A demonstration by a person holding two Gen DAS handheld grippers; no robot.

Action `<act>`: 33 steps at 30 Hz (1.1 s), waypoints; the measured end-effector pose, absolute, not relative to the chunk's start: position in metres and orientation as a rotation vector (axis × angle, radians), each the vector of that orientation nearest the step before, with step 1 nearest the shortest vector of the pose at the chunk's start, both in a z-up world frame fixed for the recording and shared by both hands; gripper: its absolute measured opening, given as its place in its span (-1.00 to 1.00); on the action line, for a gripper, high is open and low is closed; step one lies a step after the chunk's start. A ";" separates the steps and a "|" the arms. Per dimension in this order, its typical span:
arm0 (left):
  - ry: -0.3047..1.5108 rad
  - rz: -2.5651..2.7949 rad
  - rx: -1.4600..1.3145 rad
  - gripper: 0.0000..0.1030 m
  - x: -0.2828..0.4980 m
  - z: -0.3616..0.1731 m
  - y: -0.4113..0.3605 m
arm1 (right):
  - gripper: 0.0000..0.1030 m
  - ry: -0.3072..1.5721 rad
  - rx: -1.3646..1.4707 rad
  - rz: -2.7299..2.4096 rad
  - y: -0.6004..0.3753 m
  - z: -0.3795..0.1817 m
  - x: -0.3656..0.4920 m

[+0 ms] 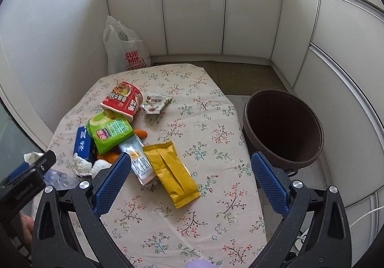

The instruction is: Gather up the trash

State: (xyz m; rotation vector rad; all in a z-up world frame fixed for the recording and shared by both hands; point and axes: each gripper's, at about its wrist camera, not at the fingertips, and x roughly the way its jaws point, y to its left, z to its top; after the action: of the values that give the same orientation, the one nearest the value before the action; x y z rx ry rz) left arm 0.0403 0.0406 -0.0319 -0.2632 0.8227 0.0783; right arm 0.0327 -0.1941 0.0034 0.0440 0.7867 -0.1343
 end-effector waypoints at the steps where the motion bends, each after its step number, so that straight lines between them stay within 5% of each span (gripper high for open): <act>1: 0.827 0.083 -0.277 0.87 0.042 -0.030 0.045 | 0.87 0.778 0.066 -0.122 -0.196 0.012 0.036; 9: 0.785 -0.050 -0.473 0.87 0.064 -0.019 0.082 | 0.87 0.672 0.403 -0.033 -0.242 0.059 0.059; 15: 0.928 -0.140 -0.348 0.87 0.070 -0.037 0.053 | 0.87 0.730 0.386 -0.171 -0.289 0.024 0.066; 25: 0.839 -0.066 -0.109 0.87 0.089 -0.016 0.032 | 0.87 0.695 0.379 -0.350 -0.357 0.022 0.056; 33: 0.841 -0.001 -0.081 0.87 0.167 0.009 0.004 | 0.87 0.715 0.772 -0.212 -0.325 0.005 0.076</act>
State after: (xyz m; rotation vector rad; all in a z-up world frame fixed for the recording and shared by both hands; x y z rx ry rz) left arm 0.1671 0.0043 0.0093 -0.0815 0.8413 -0.0014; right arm 0.0764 -0.3245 0.0051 0.7724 0.7150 -0.2121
